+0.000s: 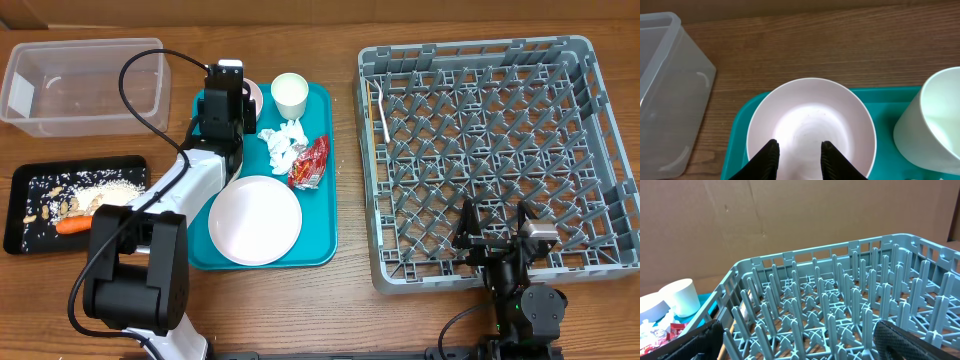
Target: Sort waste into correct bins and load items into the dishwasher rack
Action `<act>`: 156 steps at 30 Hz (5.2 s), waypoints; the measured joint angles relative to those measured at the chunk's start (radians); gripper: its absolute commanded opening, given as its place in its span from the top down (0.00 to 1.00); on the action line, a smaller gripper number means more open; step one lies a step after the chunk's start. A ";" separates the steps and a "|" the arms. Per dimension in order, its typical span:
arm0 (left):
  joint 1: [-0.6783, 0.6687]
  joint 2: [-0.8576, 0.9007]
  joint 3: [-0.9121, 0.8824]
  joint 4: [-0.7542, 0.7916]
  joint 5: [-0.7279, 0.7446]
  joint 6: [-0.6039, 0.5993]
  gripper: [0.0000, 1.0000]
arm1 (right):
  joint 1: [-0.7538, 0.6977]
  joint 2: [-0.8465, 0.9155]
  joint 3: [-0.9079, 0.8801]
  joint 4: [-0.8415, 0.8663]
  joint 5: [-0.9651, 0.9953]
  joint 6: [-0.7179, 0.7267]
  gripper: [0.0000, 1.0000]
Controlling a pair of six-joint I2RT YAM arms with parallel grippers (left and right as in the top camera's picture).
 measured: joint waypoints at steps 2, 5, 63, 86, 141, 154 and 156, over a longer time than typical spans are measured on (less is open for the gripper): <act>0.000 0.000 0.000 0.004 0.015 0.000 0.73 | 0.000 0.000 0.000 0.000 0.000 -0.001 0.00; 0.005 0.000 0.000 -0.005 0.029 0.000 0.71 | 0.000 0.000 0.000 -0.001 0.000 0.000 0.00; 0.142 -0.009 0.068 -0.482 0.258 -0.252 0.92 | 0.000 0.000 0.000 0.000 0.000 -0.001 0.00; 0.142 0.081 0.223 -0.260 0.350 -0.240 0.89 | 0.000 0.000 0.000 0.000 0.000 0.000 0.00; 0.074 -0.058 0.642 -0.974 0.011 -0.189 0.00 | 0.000 0.000 0.000 0.000 0.000 0.000 0.00; 0.180 -0.218 0.658 -1.303 0.003 -0.426 0.00 | 0.000 0.000 0.000 0.000 0.000 0.000 0.00; 0.205 -0.211 0.658 -1.335 0.003 -0.442 0.00 | 0.000 0.000 0.000 0.000 0.000 -0.001 0.00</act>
